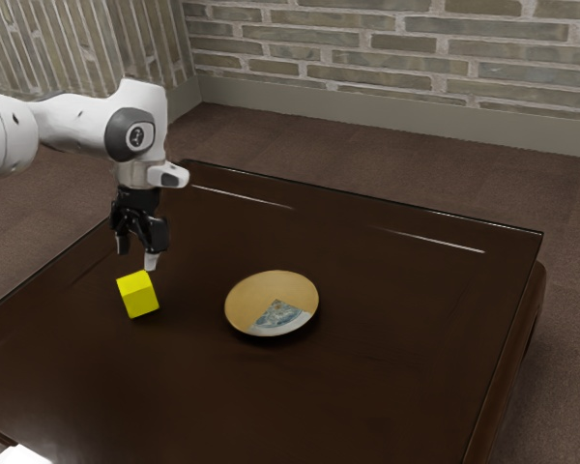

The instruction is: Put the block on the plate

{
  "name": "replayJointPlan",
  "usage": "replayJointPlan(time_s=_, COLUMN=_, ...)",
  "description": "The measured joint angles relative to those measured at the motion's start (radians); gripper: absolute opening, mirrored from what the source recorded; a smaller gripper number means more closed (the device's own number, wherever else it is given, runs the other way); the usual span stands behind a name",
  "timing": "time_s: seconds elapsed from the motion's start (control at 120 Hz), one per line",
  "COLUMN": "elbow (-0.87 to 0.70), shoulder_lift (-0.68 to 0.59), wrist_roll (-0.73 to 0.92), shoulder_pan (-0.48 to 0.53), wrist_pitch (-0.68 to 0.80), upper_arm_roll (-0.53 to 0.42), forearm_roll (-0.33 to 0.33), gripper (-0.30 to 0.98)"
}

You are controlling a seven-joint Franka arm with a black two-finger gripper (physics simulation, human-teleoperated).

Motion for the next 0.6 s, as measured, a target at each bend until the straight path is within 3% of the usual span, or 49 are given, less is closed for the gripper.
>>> replayJointPlan(time_s=0.167, elbow=-0.02, shoulder_lift=0.072, wrist_roll=0.151, shoulder_pan=0.082, wrist_pitch=0.157, upper_arm_roll=0.001, forearm_roll=-0.092, gripper=0.69)
replayJointPlan(time_s=0.6, elbow=-0.062, shoulder_lift=0.141, wrist_roll=0.528, shoulder_pan=0.097, wrist_pitch=0.338, upper_arm_roll=0.022, forearm_roll=-0.128, gripper=0.67)
